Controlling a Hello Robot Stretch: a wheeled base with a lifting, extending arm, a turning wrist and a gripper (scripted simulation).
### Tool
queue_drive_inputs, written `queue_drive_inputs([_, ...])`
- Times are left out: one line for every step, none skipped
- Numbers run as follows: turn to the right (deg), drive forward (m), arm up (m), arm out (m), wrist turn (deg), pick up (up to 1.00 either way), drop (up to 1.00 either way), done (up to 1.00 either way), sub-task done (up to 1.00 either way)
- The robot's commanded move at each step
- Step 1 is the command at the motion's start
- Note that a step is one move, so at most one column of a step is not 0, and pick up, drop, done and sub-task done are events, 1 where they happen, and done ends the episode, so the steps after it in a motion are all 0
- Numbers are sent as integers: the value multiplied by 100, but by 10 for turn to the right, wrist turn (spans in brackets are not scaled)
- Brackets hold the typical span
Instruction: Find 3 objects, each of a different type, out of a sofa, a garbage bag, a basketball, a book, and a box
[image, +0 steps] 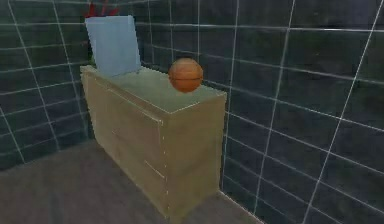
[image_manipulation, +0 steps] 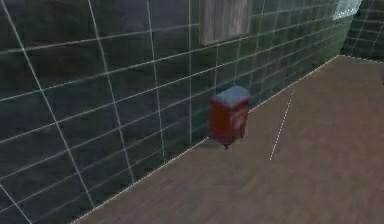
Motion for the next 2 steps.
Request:
queue_drive_inputs([-300, 0, 0, 0, 0, 0, 0, 0, 0])
queue_drive_inputs([0, 45, 0, 0, 0, 0, 0, 0, 0])
